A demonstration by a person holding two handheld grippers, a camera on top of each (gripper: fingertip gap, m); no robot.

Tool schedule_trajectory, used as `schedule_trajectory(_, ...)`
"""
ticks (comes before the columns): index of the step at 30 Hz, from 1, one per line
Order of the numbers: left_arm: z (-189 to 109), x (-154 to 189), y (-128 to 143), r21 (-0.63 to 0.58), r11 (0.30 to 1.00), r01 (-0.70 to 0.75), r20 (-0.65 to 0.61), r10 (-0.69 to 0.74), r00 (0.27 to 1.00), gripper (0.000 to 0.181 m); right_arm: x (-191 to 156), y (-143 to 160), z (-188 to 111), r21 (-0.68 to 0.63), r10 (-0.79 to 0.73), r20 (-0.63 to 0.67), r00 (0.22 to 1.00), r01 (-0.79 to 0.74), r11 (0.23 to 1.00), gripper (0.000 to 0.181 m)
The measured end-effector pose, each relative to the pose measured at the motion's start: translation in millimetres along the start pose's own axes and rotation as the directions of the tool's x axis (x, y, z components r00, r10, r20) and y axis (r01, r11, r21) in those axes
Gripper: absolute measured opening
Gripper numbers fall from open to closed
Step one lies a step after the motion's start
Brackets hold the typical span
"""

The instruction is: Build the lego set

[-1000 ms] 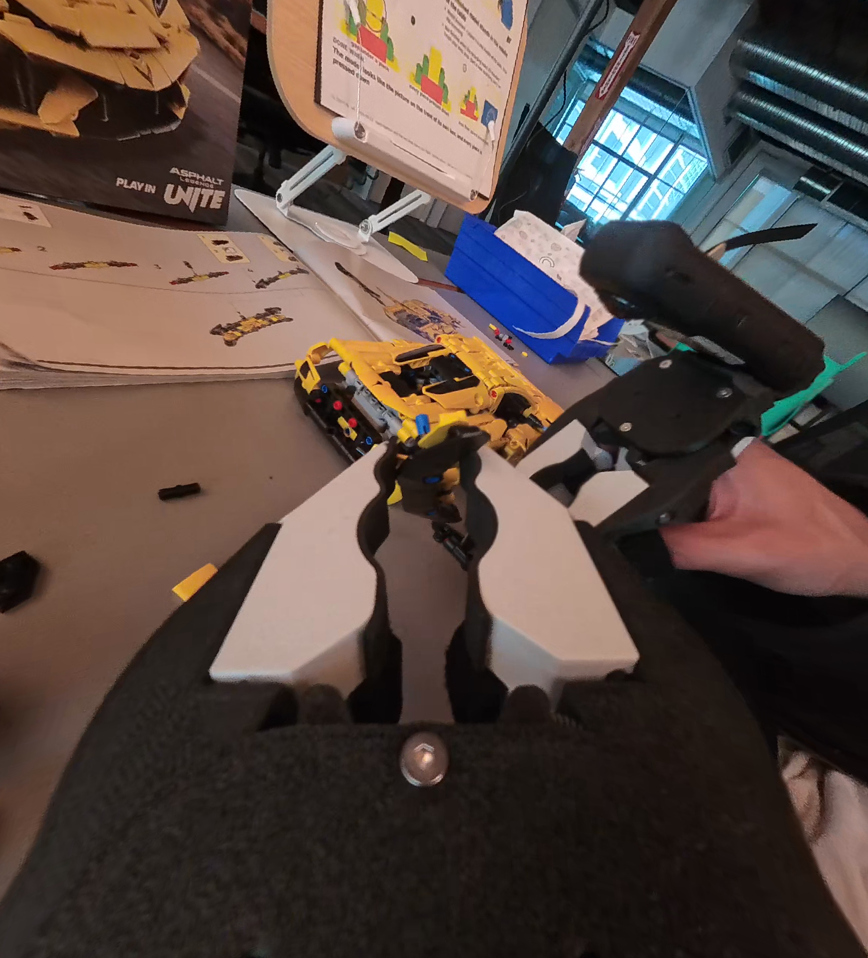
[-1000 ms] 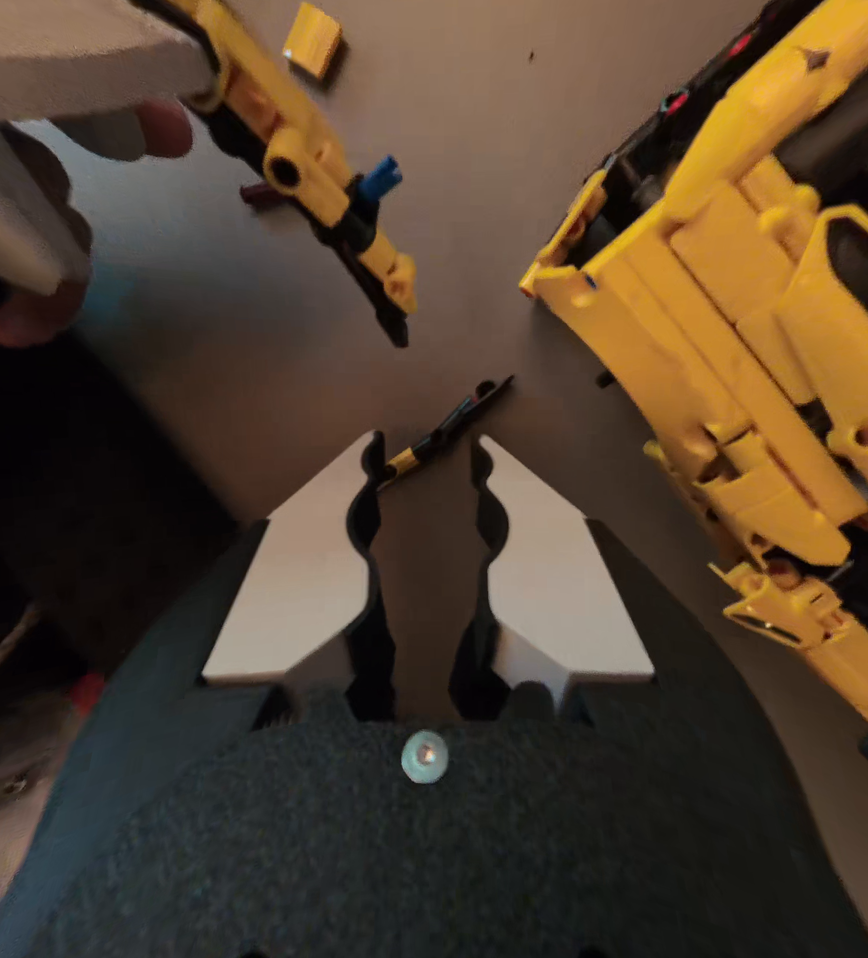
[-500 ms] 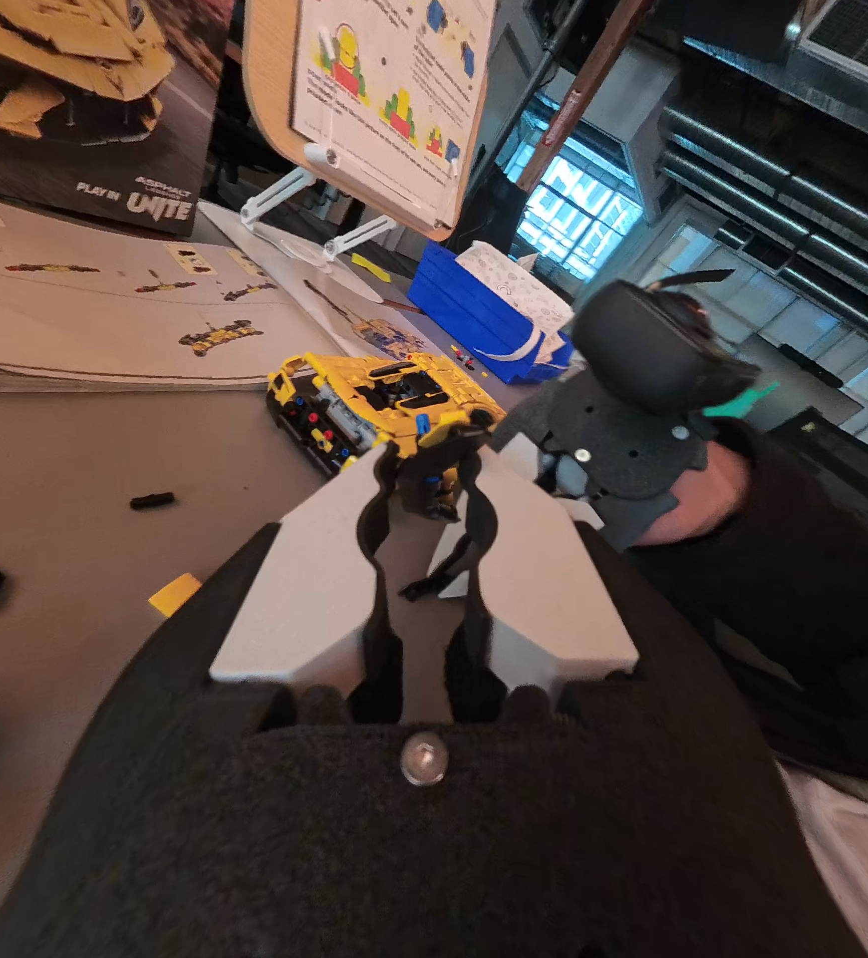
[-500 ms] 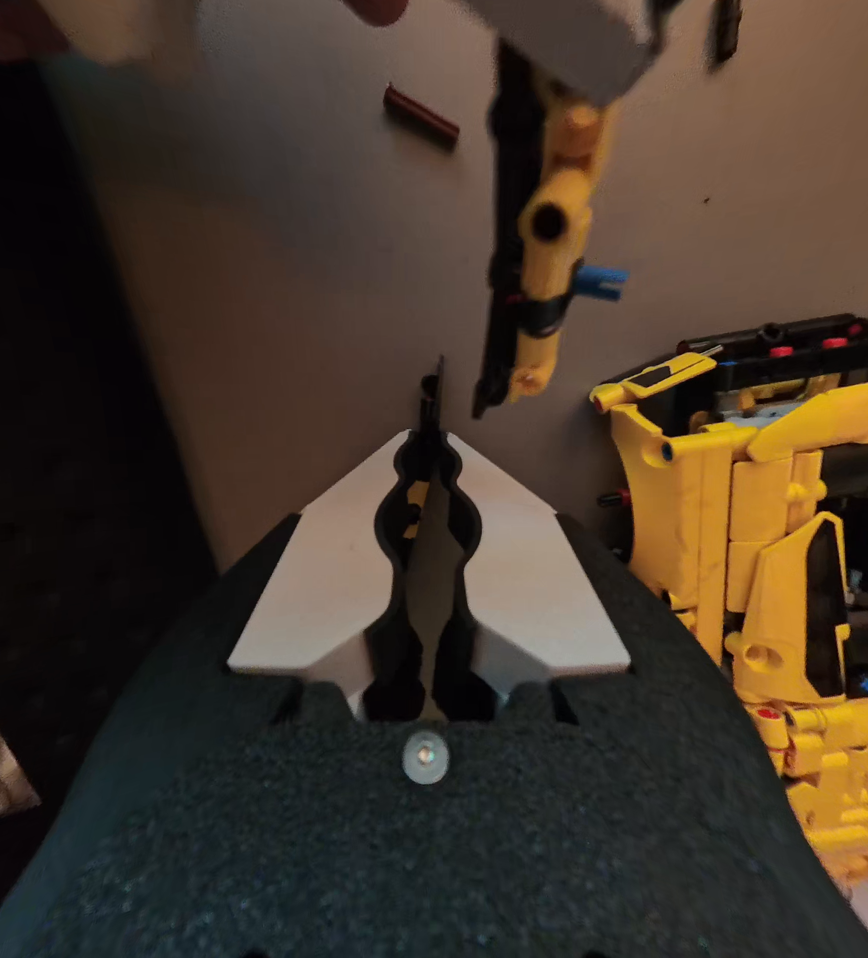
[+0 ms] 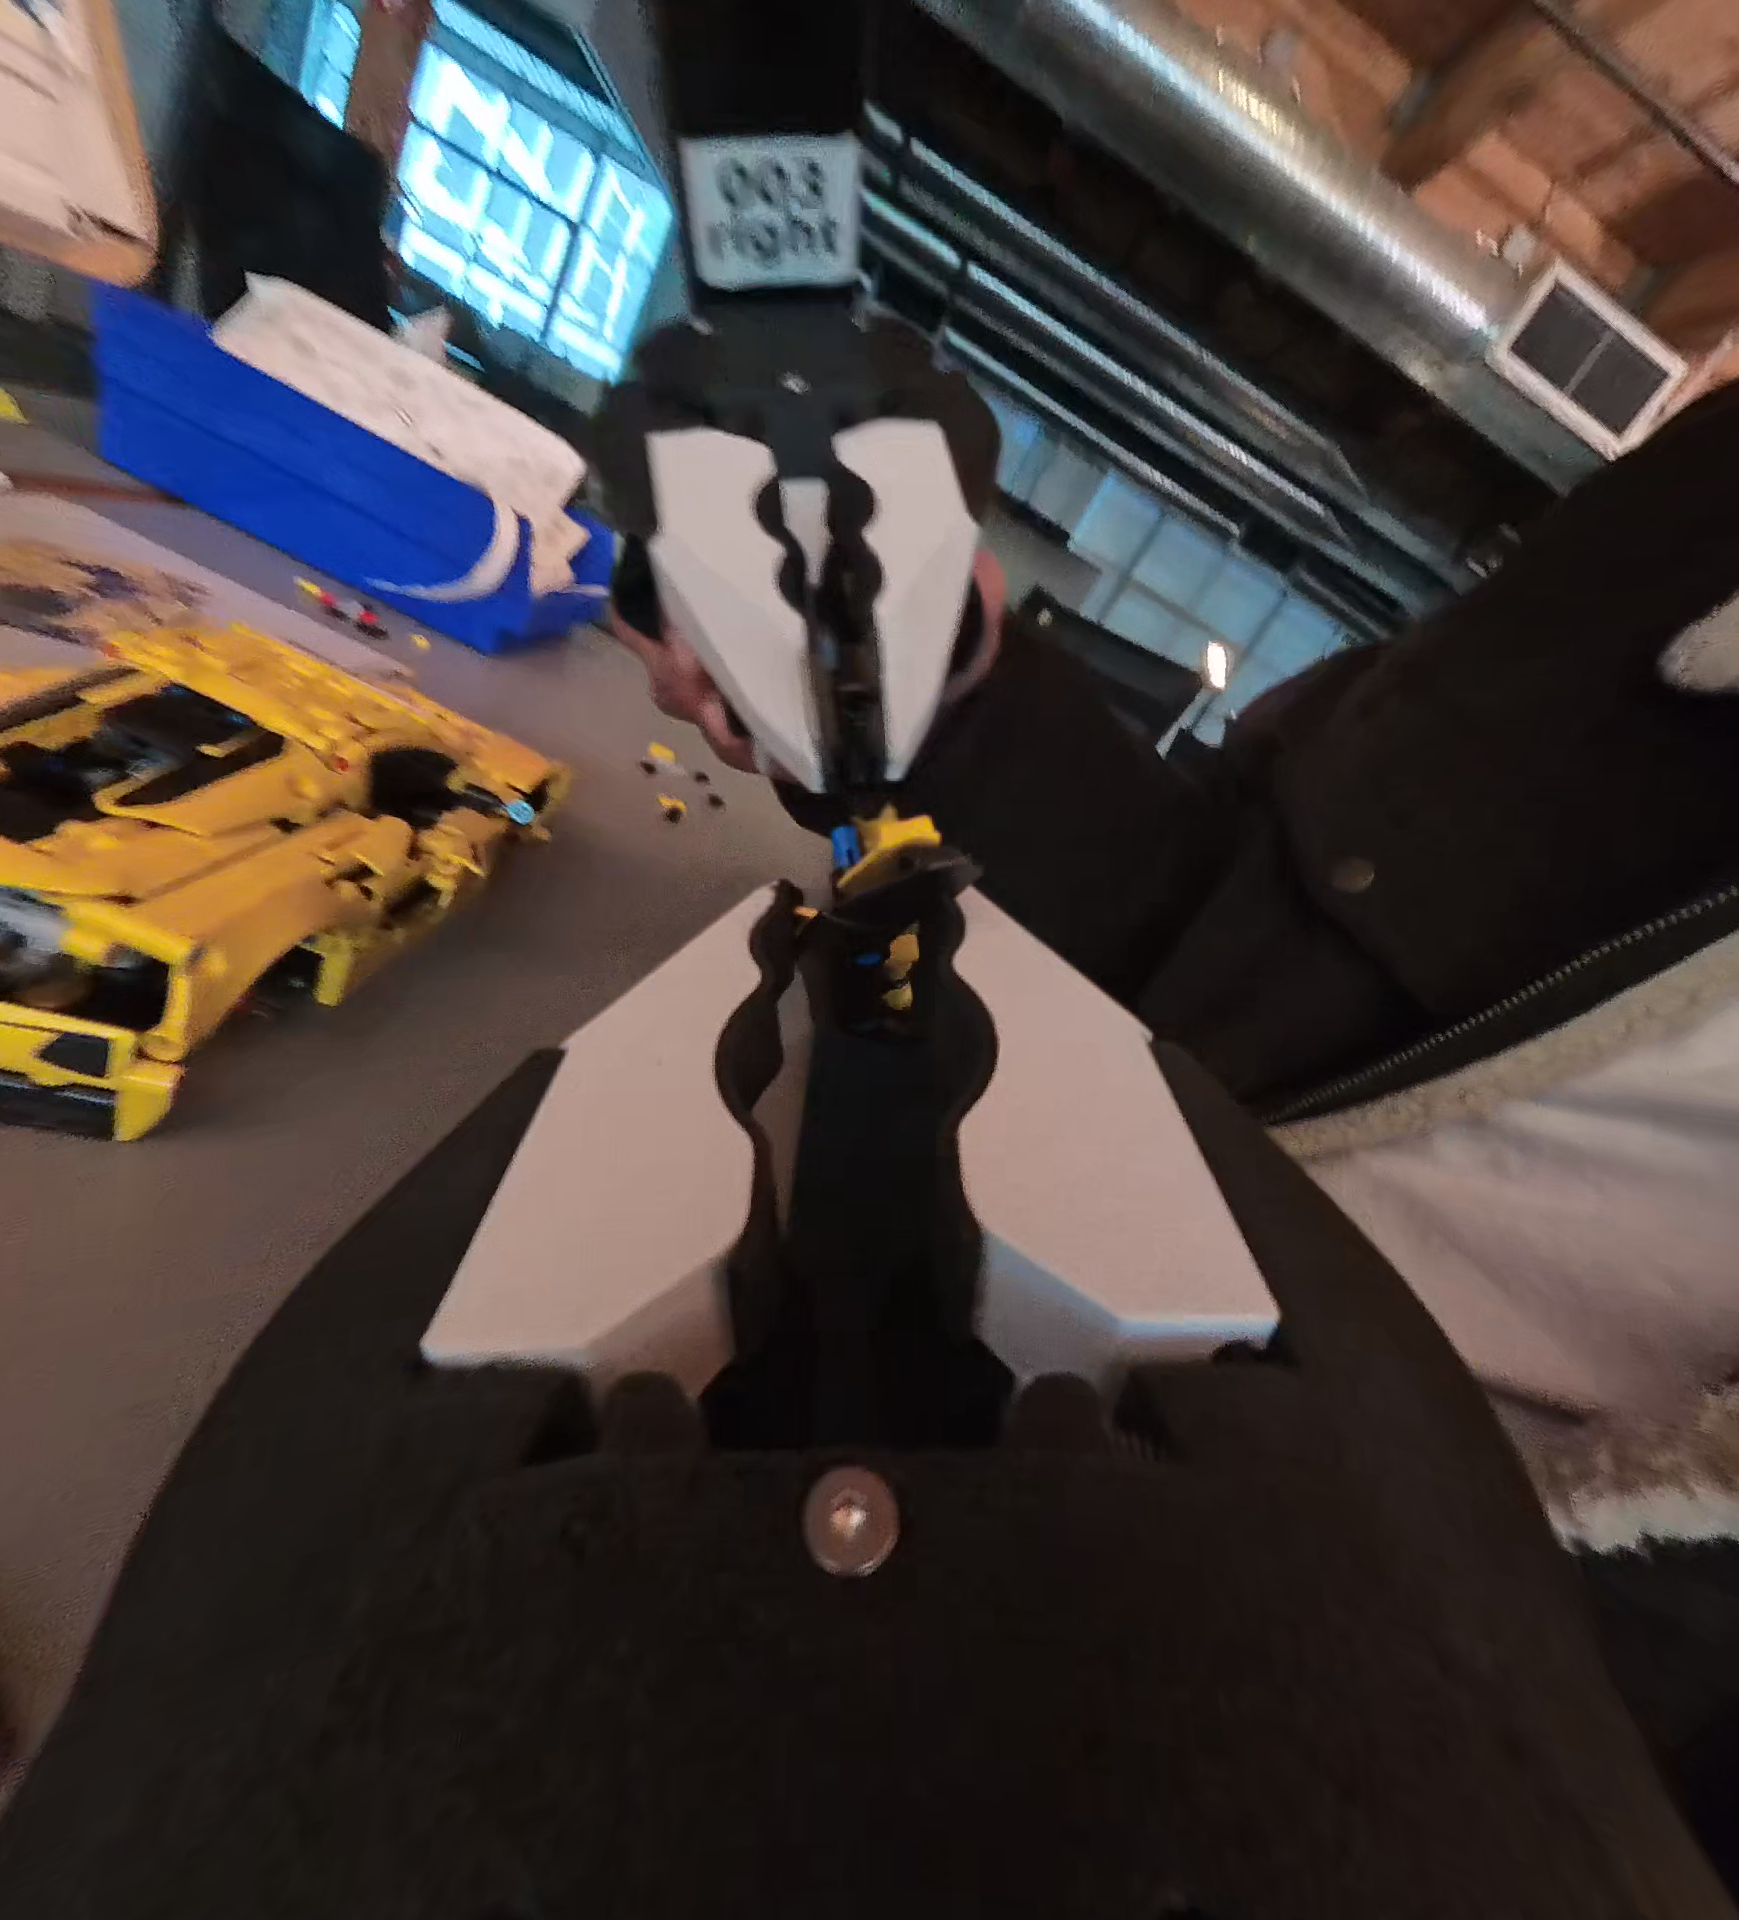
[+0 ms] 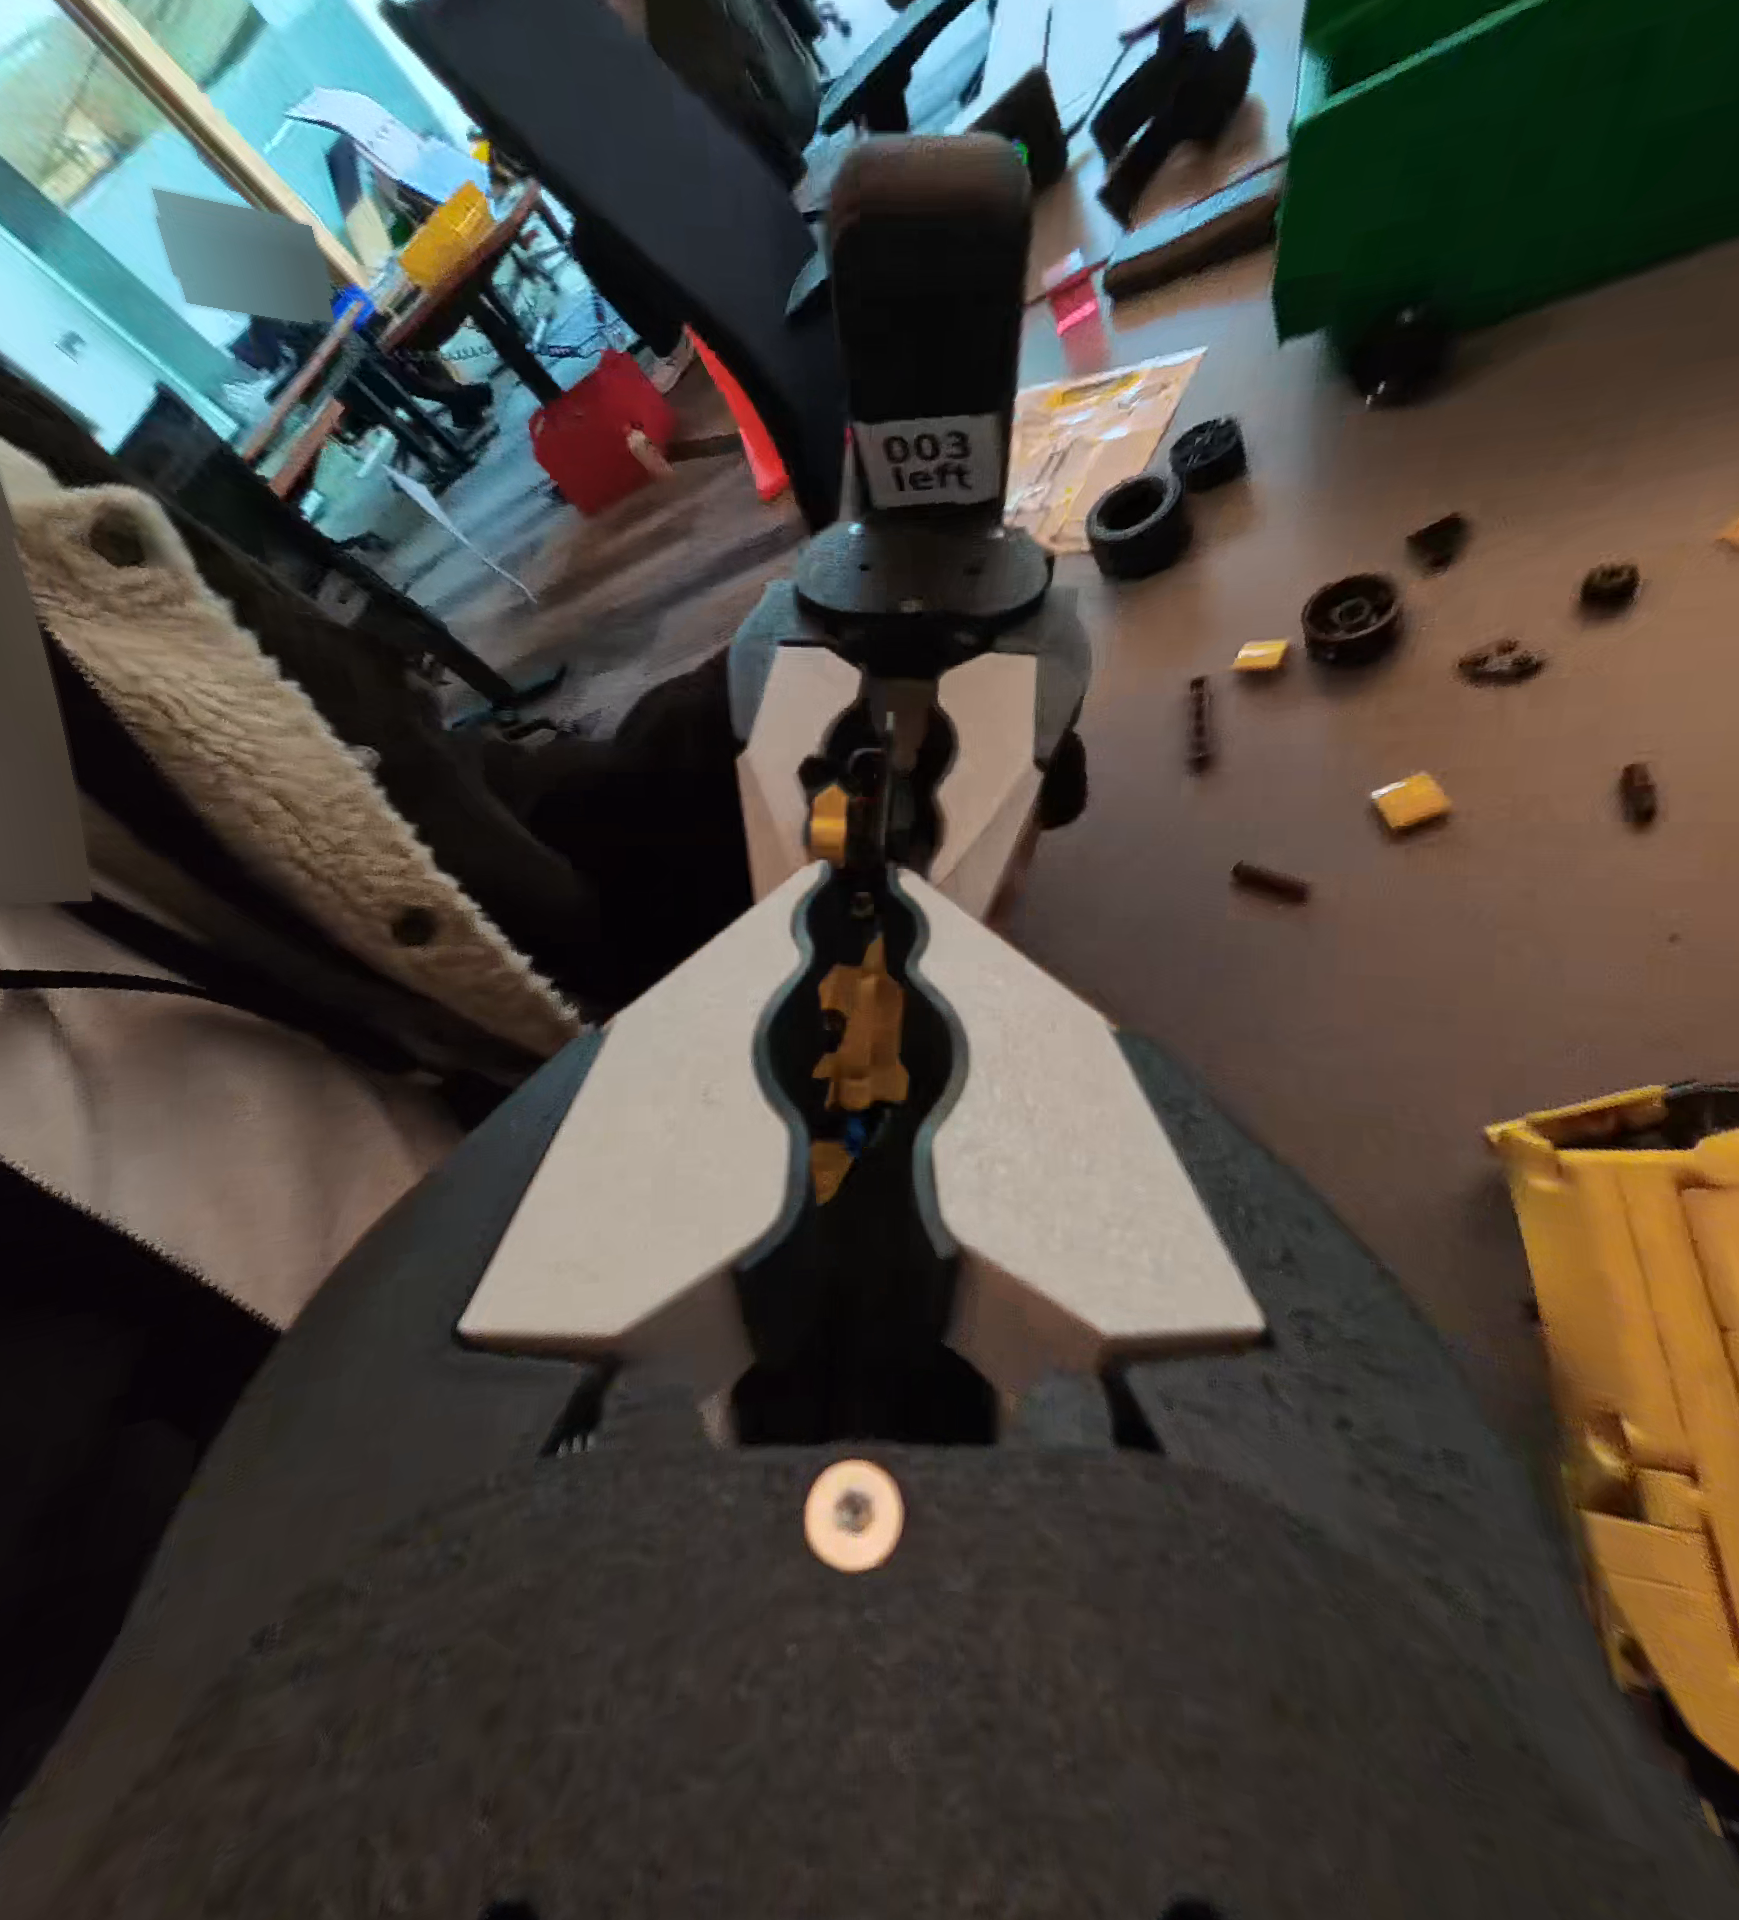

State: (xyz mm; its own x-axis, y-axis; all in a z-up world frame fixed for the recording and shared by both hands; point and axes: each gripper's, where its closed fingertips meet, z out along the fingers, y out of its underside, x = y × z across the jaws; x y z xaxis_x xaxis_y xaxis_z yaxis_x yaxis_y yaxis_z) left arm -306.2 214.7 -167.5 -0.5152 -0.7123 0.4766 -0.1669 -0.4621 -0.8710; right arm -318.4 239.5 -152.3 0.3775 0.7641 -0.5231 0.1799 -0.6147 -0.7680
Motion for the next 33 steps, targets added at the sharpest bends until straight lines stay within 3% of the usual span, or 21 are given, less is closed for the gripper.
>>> schedule_trajectory(3,3.0,0.6,4.1,-0.024,0.999,0.029,-0.015,-0.029,0.999,0.023,3.1,12.7,0.3,-0.043,0.014,0.033,0.999,-0.013,0.999,0.007)
schedule_trajectory(18,3.0,-7.7,8.9,-0.044,0.993,0.109,-0.008,-0.109,0.994,0.022,9.4,22.1,0.5,0.043,0.075,0.091,0.993,-0.079,0.996,0.007)
schedule_trajectory(28,11.0,-11.9,25.9,-0.138,0.975,0.173,0.002,-0.174,0.985,0.022,11.9,41.4,-1.7,-0.056,-0.063,0.069,0.996,0.067,0.996,0.008)
schedule_trajectory(33,14.8,-16.1,34.6,-0.183,0.962,0.201,0.027,-0.199,0.980,0.022,14.1,50.9,-2.6,-0.124,0.046,0.120,0.992,-0.031,0.992,0.007)
